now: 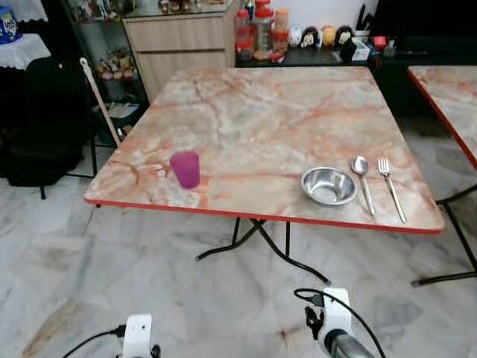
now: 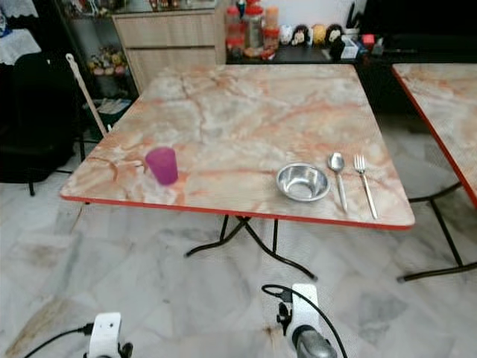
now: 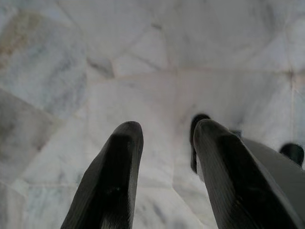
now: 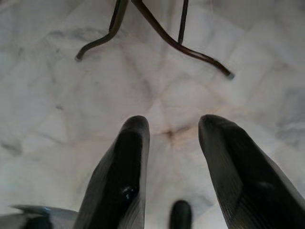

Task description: Setting the table

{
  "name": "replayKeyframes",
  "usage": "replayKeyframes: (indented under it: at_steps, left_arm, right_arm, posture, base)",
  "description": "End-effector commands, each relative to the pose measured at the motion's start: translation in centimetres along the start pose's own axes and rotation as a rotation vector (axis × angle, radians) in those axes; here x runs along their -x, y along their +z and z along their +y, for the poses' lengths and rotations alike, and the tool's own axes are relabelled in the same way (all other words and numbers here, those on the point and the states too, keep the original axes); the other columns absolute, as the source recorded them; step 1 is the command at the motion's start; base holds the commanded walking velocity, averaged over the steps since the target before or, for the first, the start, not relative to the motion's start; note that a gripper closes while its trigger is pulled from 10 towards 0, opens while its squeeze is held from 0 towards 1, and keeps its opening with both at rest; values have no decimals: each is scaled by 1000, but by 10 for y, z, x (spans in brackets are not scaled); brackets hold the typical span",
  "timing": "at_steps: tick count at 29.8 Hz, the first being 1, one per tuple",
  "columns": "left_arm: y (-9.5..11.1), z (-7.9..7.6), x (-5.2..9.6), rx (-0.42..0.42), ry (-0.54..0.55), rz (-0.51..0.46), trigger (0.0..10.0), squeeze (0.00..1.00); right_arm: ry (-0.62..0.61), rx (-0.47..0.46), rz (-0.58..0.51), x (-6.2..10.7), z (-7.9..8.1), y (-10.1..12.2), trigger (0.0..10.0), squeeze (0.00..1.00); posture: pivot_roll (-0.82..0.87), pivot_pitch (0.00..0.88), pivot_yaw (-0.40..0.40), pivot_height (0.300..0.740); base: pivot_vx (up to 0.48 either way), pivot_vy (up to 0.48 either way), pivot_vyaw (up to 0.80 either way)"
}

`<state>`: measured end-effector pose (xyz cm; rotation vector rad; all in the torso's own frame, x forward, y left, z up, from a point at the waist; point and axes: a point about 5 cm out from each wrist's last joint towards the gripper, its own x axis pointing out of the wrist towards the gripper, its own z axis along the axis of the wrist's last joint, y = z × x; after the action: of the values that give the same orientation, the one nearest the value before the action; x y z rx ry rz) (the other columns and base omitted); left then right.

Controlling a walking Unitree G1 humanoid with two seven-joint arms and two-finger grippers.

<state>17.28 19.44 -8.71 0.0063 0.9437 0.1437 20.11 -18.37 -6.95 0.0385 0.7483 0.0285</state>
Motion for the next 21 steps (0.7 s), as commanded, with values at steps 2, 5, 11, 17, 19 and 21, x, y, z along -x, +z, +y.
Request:
replayKeyframes:
  at_steps: [2,5,11,17,19,21]
  left_arm:
    - [-7,5,1,-10,15,26,10000,0]
    - [-8,6,2,-8,18,30,10000,0]
    - [-8,7,2,-10,20,32,10000,0]
    - [-3,6,0,-31,14,24,10000,0]
    - [-1,5,0,-43,8,19,10000,0]
    - [-1,5,0,-44,8,18,10000,0]
  right_arm:
    - [59,36,-107,-1,3,16,10000,0]
    - [88,82,-169,-2,4,27,10000,0]
    - [114,91,-258,-2,6,44,10000,0]
    - [344,134,-569,-4,61,123,10000,1000]
    - [409,149,-654,1,79,145,10000,1000]
    - [474,169,-725,7,96,163,10000,1000]
  posture:
    - [45,0,52,740]
    - [36,1,55,740]
    - [33,2,57,740]
    - [40,0,64,740]
    - [47,0,63,740]
    - [52,0,60,740]
  base:
    - [0,0,0]
    - [0,0,0]
    - [0,0,0]
    - [0,0,0]
    - [0,0,0]
    - [0,0,0]
